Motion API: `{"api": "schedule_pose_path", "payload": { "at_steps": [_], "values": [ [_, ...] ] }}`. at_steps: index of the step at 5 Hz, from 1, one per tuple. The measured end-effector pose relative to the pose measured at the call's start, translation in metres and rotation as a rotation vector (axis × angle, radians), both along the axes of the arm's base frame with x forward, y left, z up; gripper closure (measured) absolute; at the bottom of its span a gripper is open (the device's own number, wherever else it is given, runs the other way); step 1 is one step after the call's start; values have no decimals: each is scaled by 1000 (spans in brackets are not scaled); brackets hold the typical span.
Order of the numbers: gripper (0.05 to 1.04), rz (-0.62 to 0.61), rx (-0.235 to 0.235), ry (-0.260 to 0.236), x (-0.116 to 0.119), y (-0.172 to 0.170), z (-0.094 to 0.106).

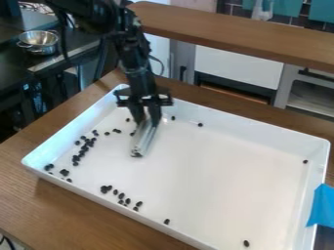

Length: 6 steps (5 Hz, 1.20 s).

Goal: Sweep into pile

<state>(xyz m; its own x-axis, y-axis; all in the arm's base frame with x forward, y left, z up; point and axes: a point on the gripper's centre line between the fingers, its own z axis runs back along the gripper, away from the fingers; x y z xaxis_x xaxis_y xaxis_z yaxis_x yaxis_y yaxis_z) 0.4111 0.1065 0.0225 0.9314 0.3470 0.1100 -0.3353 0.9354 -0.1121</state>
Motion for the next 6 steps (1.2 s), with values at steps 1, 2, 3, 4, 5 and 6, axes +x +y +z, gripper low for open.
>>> {"api": "schedule_pose_path", "payload": {
  "at_steps": [1, 2, 3, 4, 5, 6],
  "values": [
    [714, -18, 19, 45, -9, 24, 4],
    [714, -19, 0, 82, -25, 50, 7],
    [714, 57, -147, 45, -25, 29, 11],
    [714, 209, -301, -53, -21, -7, 32],
    [714, 261, -374, -102, -15, -54, 48],
    [714, 246, -375, -136, -17, -106, 55]
  ]
}}
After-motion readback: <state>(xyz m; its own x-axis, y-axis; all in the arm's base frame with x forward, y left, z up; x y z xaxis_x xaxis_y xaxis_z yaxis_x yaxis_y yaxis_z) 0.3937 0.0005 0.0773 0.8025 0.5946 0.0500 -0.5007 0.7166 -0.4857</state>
